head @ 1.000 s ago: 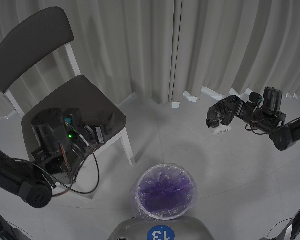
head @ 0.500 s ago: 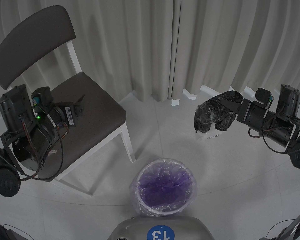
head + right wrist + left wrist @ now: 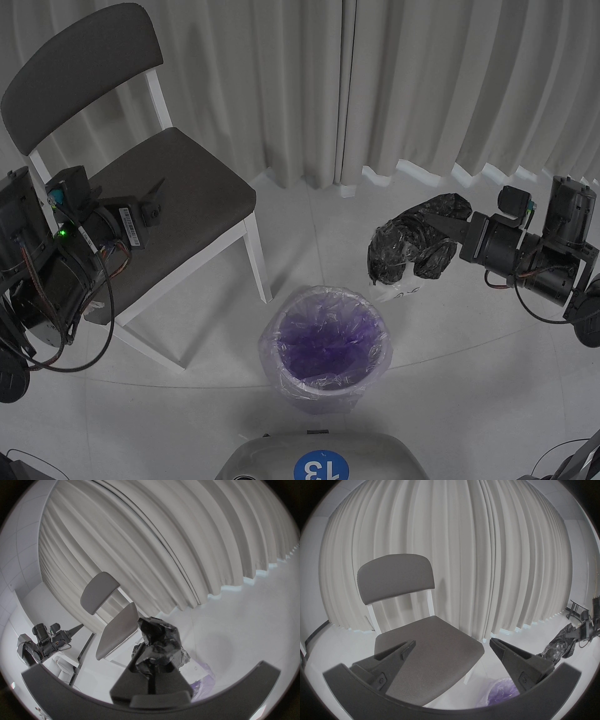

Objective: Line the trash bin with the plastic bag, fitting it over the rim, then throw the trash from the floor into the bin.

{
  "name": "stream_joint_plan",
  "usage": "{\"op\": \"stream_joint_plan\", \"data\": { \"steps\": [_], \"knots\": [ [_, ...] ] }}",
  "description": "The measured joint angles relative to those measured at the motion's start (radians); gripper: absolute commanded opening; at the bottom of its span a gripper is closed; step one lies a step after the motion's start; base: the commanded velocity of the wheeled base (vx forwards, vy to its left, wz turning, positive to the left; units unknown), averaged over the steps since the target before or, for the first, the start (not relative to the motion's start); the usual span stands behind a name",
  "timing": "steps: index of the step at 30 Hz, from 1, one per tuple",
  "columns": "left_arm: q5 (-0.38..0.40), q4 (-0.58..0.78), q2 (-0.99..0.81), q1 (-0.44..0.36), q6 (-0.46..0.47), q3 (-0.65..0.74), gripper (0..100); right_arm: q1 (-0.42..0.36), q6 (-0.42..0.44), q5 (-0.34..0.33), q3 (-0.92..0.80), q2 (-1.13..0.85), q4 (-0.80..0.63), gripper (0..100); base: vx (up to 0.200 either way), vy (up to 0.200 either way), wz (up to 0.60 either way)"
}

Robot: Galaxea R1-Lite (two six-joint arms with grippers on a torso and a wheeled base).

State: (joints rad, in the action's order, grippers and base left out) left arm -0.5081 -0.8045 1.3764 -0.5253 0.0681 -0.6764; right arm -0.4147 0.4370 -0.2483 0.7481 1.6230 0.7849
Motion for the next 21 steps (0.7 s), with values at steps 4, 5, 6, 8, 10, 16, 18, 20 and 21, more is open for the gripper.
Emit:
{"op": "stream_joint_plan", "data": {
  "steps": [4,5,6,8,10,16,18,20,21],
  "knots": [
    [0.002,0.000,-0.001,-0.003,-0.003,0.001,100,-0.014,0.003,-0.001,0.005,0.049,0.007,0,0.000,0.000,0.00],
    [0.001,0.000,-0.001,-0.006,-0.004,0.002,100,-0.016,0.004,-0.001,0.007,0.068,0.010,0,0.000,0.000,0.00],
    [0.002,0.000,-0.001,-0.008,-0.005,0.003,100,-0.019,0.005,-0.001,0.009,0.081,0.017,0,0.000,0.000,0.00],
    [0.002,-0.001,0.000,-0.015,-0.007,0.003,100,-0.026,0.007,-0.001,0.012,0.119,0.042,0,0.000,0.000,0.00],
    [0.002,-0.001,0.002,-0.020,-0.009,0.004,100,-0.039,0.009,0.000,0.013,0.156,0.079,0,0.000,0.000,0.00],
    [-0.001,-0.003,0.003,-0.028,-0.011,0.009,100,-0.090,0.021,0.039,0.010,0.271,0.184,0,0.000,0.000,0.00],
    [-0.002,-0.005,0.002,-0.029,-0.011,0.013,100,-0.104,0.033,0.057,0.010,0.307,0.229,0,0.000,0.000,0.00],
    [-0.003,-0.009,-0.001,-0.029,-0.010,0.021,100,-0.121,0.050,0.071,0.011,0.354,0.293,0,0.000,0.000,0.00],
    [-0.004,-0.010,-0.002,-0.029,-0.010,0.023,100,-0.125,0.054,0.073,0.011,0.367,0.306,0,0.000,0.000,0.00]
  ]
}}
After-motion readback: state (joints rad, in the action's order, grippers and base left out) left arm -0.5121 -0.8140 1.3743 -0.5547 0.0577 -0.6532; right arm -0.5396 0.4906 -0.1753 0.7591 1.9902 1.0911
